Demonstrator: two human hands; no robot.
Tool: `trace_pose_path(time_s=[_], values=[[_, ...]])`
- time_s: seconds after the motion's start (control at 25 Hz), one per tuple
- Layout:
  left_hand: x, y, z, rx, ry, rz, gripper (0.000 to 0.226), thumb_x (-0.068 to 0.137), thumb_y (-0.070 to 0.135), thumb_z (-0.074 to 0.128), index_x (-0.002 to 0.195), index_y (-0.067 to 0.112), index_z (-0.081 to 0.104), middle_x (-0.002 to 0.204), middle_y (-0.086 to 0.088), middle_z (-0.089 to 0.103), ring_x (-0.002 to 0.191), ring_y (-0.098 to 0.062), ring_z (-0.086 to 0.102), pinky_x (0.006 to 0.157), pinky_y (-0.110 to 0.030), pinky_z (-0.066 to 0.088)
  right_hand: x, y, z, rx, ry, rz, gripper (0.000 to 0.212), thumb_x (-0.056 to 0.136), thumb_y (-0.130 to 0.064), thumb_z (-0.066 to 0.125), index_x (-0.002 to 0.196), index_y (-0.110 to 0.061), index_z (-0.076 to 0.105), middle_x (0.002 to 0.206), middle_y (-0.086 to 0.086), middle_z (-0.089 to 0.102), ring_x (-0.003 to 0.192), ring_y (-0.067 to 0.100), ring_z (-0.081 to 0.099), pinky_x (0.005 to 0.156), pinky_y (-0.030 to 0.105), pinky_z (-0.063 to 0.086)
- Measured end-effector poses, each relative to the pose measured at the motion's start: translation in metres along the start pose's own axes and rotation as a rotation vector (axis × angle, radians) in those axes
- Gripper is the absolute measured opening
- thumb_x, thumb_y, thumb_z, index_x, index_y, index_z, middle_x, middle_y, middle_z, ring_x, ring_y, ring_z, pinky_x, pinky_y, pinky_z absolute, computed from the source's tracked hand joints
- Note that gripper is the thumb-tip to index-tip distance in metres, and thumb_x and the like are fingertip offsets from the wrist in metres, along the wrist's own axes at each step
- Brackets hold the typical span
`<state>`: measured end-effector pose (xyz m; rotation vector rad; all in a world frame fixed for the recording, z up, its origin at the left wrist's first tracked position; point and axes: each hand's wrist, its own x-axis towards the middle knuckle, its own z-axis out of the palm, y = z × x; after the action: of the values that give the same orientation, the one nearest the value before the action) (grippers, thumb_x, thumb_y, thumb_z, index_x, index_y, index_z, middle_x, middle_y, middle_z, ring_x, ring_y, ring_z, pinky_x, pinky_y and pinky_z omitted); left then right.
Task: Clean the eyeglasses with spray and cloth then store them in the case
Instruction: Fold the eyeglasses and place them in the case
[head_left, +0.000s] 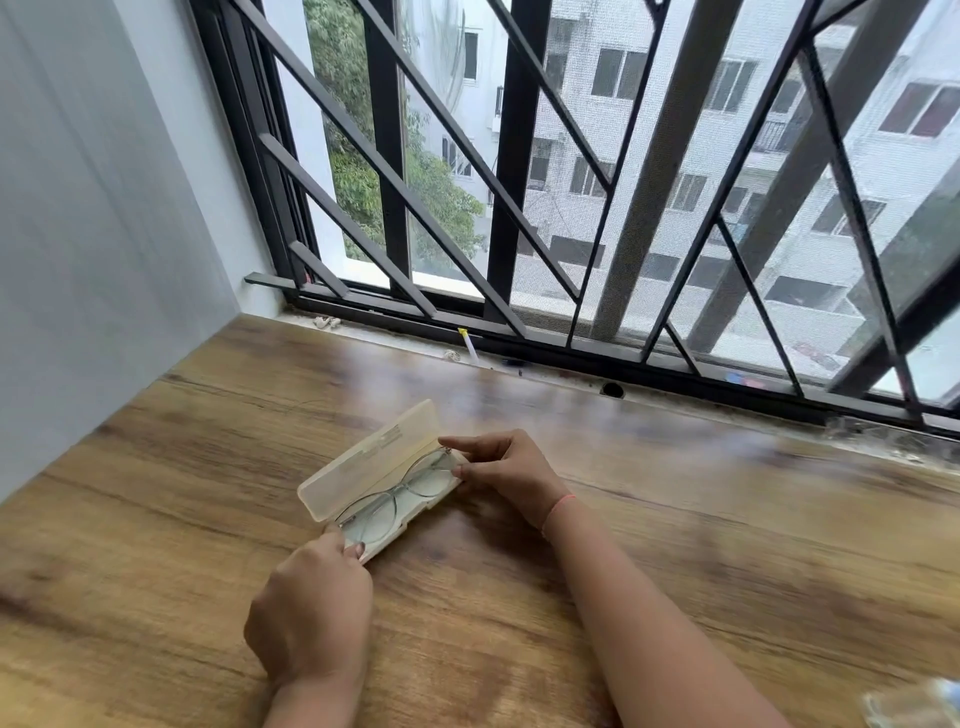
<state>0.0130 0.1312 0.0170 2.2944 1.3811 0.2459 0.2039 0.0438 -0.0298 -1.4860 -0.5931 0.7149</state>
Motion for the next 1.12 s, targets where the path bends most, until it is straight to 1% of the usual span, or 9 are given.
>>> trace_pose_path(time_s=[0.08, 0.24, 0.44, 0.64, 0.76, 0.84, 0.96, 1.04, 1.12], values=[[-0.001, -0.002, 0.002, -0.066, 0.017, -0.002, 0.017, 0.089, 0.026, 0.054, 0.092, 0.018, 0.069, 0.089, -0.016, 0.068, 0.086, -0.037, 0.061, 0.063, -0.03, 0.036, 0.0, 0.0, 0.0, 0.005, 0.001, 0.008, 0.043, 0.075, 0.011, 0.065, 0.116, -0.001, 0.062, 0.105, 0.024, 0.065, 0.082, 0.017, 0.058, 0.072, 0.02, 0.054], [-0.003, -0.008, 0.011, -0.286, 0.145, 0.002, 0.019, 0.083, 0.017, 0.064, 0.099, 0.009, 0.07, 0.089, -0.024, 0.069, 0.085, -0.043, 0.062, 0.07, -0.039, 0.044, 0.001, 0.0, 0.0, 0.05, 0.013, 0.056, 0.046, 0.076, 0.017, 0.06, 0.121, 0.011, 0.053, 0.099, 0.013, 0.065, 0.07, 0.003, 0.064, 0.064, 0.018, 0.056], [0.005, -0.016, 0.019, -0.532, 0.262, -0.058, 0.033, 0.08, 0.008, 0.068, 0.113, 0.006, 0.065, 0.094, -0.019, 0.072, 0.091, -0.036, 0.066, 0.081, -0.04, 0.047, 0.003, 0.002, -0.002, 0.039, 0.02, 0.049, 0.044, 0.075, 0.017, 0.061, 0.118, 0.013, 0.054, 0.11, 0.021, 0.061, 0.073, 0.006, 0.065, 0.068, 0.021, 0.057], [0.024, -0.027, 0.021, -0.65, 0.331, -0.065, 0.027, 0.088, 0.013, 0.058, 0.114, 0.012, 0.065, 0.093, -0.015, 0.072, 0.085, -0.032, 0.068, 0.08, -0.039, 0.051, 0.004, 0.003, -0.001, 0.025, 0.025, 0.05, 0.043, 0.076, 0.017, 0.059, 0.118, 0.013, 0.053, 0.115, 0.027, 0.06, 0.073, 0.008, 0.064, 0.069, 0.022, 0.057], [0.032, -0.029, 0.028, -0.859, 0.257, -0.089, 0.029, 0.089, 0.034, 0.058, 0.115, 0.023, 0.064, 0.086, -0.003, 0.072, 0.075, -0.021, 0.071, 0.075, -0.04, 0.056, 0.004, 0.004, 0.0, -0.003, 0.034, 0.04, 0.042, 0.077, 0.017, 0.058, 0.119, 0.013, 0.053, 0.115, 0.023, 0.06, 0.073, 0.005, 0.063, 0.07, 0.021, 0.057], [0.031, -0.032, 0.032, -0.849, 0.204, -0.064, 0.042, 0.08, 0.047, 0.064, 0.112, 0.019, 0.066, 0.082, -0.001, 0.071, 0.08, -0.022, 0.069, 0.078, -0.035, 0.054, 0.005, 0.006, 0.002, -0.028, 0.05, 0.031, 0.041, 0.078, 0.016, 0.058, 0.119, 0.012, 0.053, 0.114, 0.019, 0.06, 0.072, 0.002, 0.062, 0.071, 0.019, 0.056], [0.025, -0.03, 0.032, -0.735, 0.198, 0.082, 0.058, 0.059, 0.04, 0.078, 0.112, 0.02, 0.067, 0.088, 0.001, 0.07, 0.083, -0.019, 0.066, 0.068, -0.023, 0.048, 0.005, 0.007, 0.002, -0.064, 0.062, 0.01, 0.04, 0.079, 0.014, 0.058, 0.119, 0.01, 0.054, 0.113, 0.018, 0.06, 0.065, -0.001, 0.061, 0.066, 0.016, 0.055], [0.024, -0.031, 0.034, -0.671, 0.194, 0.161, 0.065, 0.045, 0.037, 0.081, 0.106, 0.021, 0.066, 0.088, -0.002, 0.067, 0.08, -0.021, 0.064, 0.07, -0.028, 0.05, 0.004, 0.005, 0.003, -0.071, 0.056, 0.031, 0.039, 0.081, 0.014, 0.057, 0.12, 0.01, 0.053, 0.109, 0.015, 0.061, 0.054, 0.0, 0.06, 0.056, 0.015, 0.054], [0.026, -0.034, 0.038, -0.595, 0.183, 0.211, 0.081, 0.04, 0.034, 0.084, 0.116, 0.014, 0.063, 0.096, -0.006, 0.066, 0.084, -0.022, 0.063, 0.078, -0.033, 0.052, 0.002, 0.003, 0.005, -0.138, 0.063, 0.031, 0.038, 0.083, 0.011, 0.056, 0.122, 0.007, 0.054, 0.106, 0.012, 0.063, 0.046, 0.0, 0.055, 0.048, 0.014, 0.05]])
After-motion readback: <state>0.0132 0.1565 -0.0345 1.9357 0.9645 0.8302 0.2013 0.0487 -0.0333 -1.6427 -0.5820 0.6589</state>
